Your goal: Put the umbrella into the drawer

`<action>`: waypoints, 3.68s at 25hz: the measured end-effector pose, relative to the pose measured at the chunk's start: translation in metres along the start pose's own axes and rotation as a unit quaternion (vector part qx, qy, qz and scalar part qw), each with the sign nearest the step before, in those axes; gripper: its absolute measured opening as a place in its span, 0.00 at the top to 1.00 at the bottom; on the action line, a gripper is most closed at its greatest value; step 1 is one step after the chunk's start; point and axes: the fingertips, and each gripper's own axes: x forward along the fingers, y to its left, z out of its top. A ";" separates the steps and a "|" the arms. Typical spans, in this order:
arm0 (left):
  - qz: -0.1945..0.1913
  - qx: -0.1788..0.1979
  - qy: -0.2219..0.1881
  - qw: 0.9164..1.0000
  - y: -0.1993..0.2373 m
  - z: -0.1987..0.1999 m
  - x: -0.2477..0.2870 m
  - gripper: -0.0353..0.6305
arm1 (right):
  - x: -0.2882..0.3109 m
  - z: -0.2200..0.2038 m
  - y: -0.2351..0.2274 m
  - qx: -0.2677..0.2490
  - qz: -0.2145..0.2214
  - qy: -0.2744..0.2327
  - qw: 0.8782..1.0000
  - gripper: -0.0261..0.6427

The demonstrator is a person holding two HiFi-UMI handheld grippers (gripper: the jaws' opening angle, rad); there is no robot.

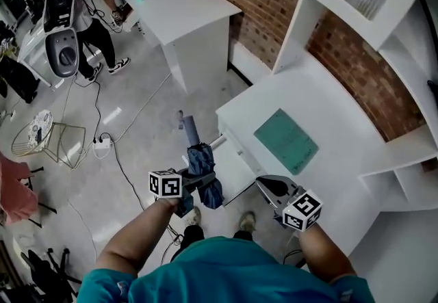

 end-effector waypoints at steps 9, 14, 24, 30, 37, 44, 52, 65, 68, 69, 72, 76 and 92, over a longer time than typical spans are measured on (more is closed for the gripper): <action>0.043 -0.073 0.059 0.995 0.093 -0.061 0.068 0.53 | 0.029 -0.067 -0.018 0.014 -0.001 0.031 0.999 0.93; 0.072 -0.103 0.074 0.989 0.145 -0.093 0.100 0.53 | 0.046 -0.098 -0.035 0.008 -0.015 0.021 1.000 0.93; 0.111 -0.156 0.123 0.974 0.225 -0.161 0.155 0.53 | 0.084 -0.165 -0.052 0.029 -0.008 0.022 0.999 0.93; 0.138 -0.165 0.159 0.964 0.268 -0.190 0.173 0.53 | 0.105 -0.203 -0.060 0.030 -0.018 0.026 0.999 0.93; 0.157 -0.144 0.212 0.954 0.310 -0.206 0.196 0.53 | 0.119 -0.259 -0.084 0.047 -0.053 0.041 0.997 0.93; 0.184 -0.145 0.287 0.929 0.334 -0.228 0.217 0.53 | 0.106 -0.307 -0.093 0.069 -0.077 0.067 0.992 0.93; 0.200 -0.122 0.305 0.923 0.362 -0.250 0.233 0.53 | 0.086 -0.342 -0.095 0.092 -0.090 0.093 0.987 0.93; 0.236 -0.110 0.311 0.914 0.394 -0.272 0.239 0.53 | 0.077 -0.351 -0.097 0.096 -0.085 0.097 0.987 0.93; 0.234 -0.102 0.312 0.915 0.395 -0.272 0.239 0.52 | 0.077 -0.354 -0.095 0.099 -0.084 0.099 0.987 0.93; 0.231 -0.100 0.312 0.916 0.394 -0.272 0.240 0.52 | 0.077 -0.354 -0.095 0.100 -0.083 0.099 0.987 0.93; 0.222 -0.101 0.303 0.921 0.390 -0.272 0.244 0.51 | 0.077 -0.354 -0.092 0.101 -0.082 0.099 0.987 0.93; 0.233 -0.115 0.289 0.921 0.387 -0.270 0.242 0.47 | 0.076 -0.348 -0.090 0.100 -0.081 0.096 0.987 0.93; 0.229 -0.107 0.230 0.940 0.324 -0.191 0.196 0.47 | 0.076 -0.282 -0.067 0.095 -0.093 0.082 0.988 0.93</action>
